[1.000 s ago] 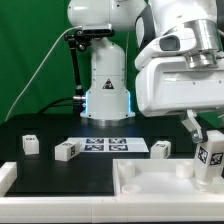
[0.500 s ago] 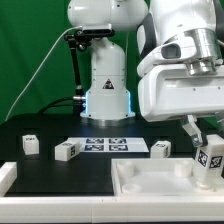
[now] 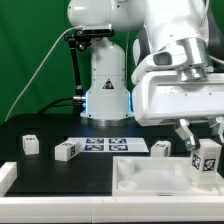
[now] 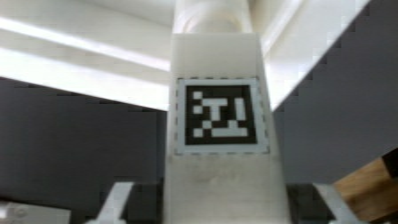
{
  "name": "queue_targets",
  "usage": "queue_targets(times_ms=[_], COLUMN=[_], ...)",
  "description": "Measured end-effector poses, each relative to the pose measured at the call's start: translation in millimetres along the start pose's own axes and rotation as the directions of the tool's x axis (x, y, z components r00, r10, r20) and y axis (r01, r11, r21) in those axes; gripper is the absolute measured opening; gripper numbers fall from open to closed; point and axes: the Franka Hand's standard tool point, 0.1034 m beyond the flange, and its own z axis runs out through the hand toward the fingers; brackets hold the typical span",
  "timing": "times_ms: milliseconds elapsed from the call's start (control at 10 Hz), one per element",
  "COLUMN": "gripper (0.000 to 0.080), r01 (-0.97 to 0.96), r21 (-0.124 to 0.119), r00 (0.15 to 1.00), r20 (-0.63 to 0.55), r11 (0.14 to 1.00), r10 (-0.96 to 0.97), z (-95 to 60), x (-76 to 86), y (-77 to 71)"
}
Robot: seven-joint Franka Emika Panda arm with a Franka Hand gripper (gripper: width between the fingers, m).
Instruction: Assemble one leg
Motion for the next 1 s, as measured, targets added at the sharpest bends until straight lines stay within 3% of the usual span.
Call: queue_targets(times_ms=[400,500,600,700,800,1000], gripper=[0.0294,0.0393,0.0556,0.0556,0.0633,0.0646], r01=[-0.006,-0.006,-0.006,-0.006,-0.006,-0.006], r21=[-0.004,-0.002,-0.002,-0.002,-0.002,-0.002], r00=[1.0,1.0,1.0,1.0,1.0,1.0], r20=[-0.005,0.004,0.004,0.004,0.004,0.004], r11=[1.0,1.0,1.0,1.0,1.0,1.0], r10=[0.006,0.006,0.006,0.006,0.006,0.006], z=[-0.4,0.4,0.5,0.5,0.5,0.6], x=[-2.2,-3.9,-3.9,-4.0,-4.0,-4.1], y=[3.8,3.4,3.4,3.4,3.4,3.3])
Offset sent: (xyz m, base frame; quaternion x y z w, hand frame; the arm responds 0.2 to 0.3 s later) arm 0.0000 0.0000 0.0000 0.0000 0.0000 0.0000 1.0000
